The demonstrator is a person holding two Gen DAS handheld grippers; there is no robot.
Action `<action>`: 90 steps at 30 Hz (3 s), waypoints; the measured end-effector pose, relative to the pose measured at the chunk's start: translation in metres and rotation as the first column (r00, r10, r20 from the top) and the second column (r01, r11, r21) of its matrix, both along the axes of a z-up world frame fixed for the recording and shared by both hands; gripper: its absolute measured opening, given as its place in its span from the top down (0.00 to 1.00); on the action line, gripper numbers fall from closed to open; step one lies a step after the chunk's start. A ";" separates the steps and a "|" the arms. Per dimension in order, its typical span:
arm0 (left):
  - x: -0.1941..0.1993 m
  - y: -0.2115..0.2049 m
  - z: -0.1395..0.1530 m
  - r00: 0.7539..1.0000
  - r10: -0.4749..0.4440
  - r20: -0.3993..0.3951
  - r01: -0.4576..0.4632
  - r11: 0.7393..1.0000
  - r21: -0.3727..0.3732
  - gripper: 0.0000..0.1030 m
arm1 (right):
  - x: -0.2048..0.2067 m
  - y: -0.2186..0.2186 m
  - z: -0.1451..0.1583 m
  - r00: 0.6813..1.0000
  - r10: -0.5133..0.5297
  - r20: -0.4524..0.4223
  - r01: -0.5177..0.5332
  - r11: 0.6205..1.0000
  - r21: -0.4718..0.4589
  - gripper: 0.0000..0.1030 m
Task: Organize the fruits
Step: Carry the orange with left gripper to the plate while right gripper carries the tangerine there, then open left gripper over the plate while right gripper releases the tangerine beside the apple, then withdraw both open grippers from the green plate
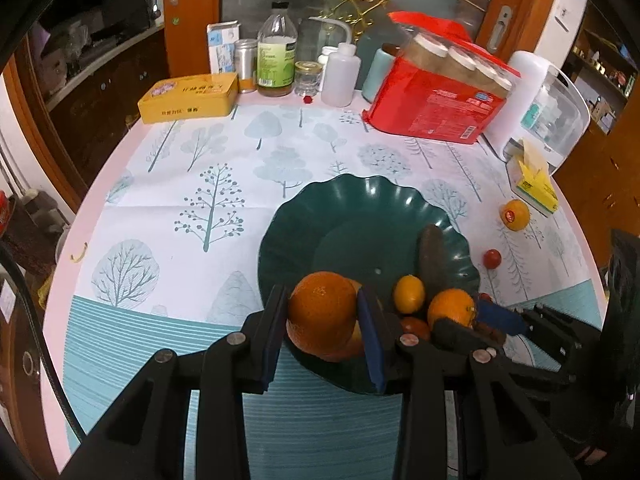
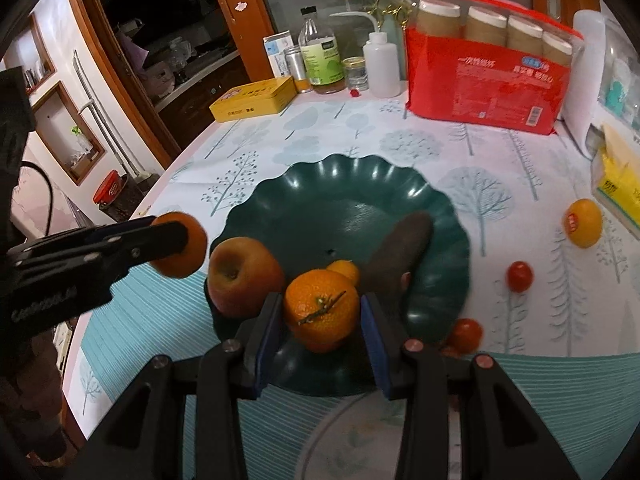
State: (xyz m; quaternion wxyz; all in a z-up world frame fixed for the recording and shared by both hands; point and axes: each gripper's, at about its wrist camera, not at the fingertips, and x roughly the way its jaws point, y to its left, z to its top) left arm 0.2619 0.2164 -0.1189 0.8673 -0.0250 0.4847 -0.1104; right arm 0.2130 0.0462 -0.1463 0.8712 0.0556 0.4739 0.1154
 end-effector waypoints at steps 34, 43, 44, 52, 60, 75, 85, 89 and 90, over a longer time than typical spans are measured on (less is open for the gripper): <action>0.027 0.036 -0.040 0.997 0.072 -0.023 -0.076 0.975 -0.209 0.60 | 0.002 0.030 -0.014 1.000 0.017 -0.005 -0.017 0.999 -0.035 0.61; 0.026 0.029 -0.021 0.998 0.043 0.040 -0.031 0.968 -0.249 0.60 | -0.015 0.022 -0.016 0.999 -0.016 -0.036 0.013 0.998 -0.068 0.61; 0.030 0.026 -0.019 0.998 0.032 0.049 -0.019 0.968 -0.250 0.60 | -0.018 0.021 -0.017 0.999 -0.018 -0.041 0.015 0.997 -0.071 0.61; 0.049 0.007 -0.026 1.000 0.004 0.024 0.001 0.978 -0.208 0.60 | -0.040 0.013 -0.017 0.998 -0.026 -0.063 0.020 0.995 -0.098 0.61; 0.047 -0.004 -0.022 0.999 0.023 0.027 -0.018 0.985 -0.173 0.52 | -0.051 -0.005 -0.016 0.996 -0.062 -0.069 0.056 0.994 -0.093 0.61; 0.011 -0.027 -0.004 1.000 0.013 -0.018 -0.015 0.992 -0.126 0.38 | -0.072 -0.042 -0.003 0.991 -0.126 -0.038 0.124 0.991 -0.057 0.60; -0.043 -0.053 -0.004 0.996 0.059 -0.062 -0.063 0.996 -0.062 0.30 | -0.098 -0.091 -0.006 0.987 -0.154 -0.046 0.154 0.988 -0.005 0.54; -0.064 -0.067 -0.006 0.991 0.096 -0.090 -0.100 0.994 -0.041 0.28 | -0.108 -0.111 -0.009 0.987 -0.143 -0.067 0.144 0.990 0.008 0.51; -0.070 -0.071 -0.006 0.990 0.103 -0.095 -0.107 0.994 -0.036 0.27 | -0.110 -0.116 -0.008 0.988 -0.136 -0.069 0.137 0.991 0.008 0.50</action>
